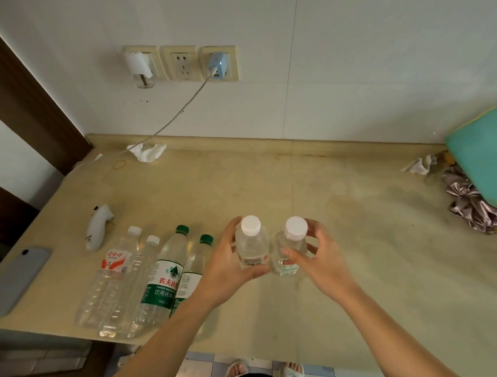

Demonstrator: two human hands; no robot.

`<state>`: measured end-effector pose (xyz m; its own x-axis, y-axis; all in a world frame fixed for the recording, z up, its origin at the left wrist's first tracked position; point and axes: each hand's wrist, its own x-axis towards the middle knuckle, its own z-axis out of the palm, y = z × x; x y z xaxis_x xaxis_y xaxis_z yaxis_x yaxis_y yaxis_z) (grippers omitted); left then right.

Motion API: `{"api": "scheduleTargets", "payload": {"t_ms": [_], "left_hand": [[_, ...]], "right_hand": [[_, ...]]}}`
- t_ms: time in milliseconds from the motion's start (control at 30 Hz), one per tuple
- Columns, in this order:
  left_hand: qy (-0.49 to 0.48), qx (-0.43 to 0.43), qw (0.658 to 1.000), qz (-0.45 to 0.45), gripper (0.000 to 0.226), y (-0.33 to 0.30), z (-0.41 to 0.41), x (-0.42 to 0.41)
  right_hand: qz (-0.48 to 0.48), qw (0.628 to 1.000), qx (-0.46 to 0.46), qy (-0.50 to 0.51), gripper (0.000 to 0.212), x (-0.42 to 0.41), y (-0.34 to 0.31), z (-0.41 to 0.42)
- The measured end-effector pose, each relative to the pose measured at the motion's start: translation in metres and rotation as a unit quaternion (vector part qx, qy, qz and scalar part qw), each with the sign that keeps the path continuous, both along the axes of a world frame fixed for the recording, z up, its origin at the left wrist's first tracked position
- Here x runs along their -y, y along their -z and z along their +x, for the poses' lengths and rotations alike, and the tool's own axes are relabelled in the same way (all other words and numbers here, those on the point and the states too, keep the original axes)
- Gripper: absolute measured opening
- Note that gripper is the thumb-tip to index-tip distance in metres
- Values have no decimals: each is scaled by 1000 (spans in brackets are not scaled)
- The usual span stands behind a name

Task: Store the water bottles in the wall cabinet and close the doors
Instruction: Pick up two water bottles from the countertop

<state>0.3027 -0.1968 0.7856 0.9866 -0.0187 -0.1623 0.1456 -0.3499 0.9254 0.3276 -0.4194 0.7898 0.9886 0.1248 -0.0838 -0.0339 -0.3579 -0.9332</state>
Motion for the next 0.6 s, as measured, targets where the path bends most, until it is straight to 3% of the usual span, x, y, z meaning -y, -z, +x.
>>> {"api": "scheduleTargets", "payload": {"t_ms": [167, 600], "left_hand": [[-63, -20, 997, -31, 90, 29, -4, 4], [-75, -38, 995, -56, 73, 39, 4, 9]], "right_hand": [[21, 994, -105, -19, 76, 14, 38, -8], [-1, 995, -101, -25, 67, -5, 61, 13]]}}
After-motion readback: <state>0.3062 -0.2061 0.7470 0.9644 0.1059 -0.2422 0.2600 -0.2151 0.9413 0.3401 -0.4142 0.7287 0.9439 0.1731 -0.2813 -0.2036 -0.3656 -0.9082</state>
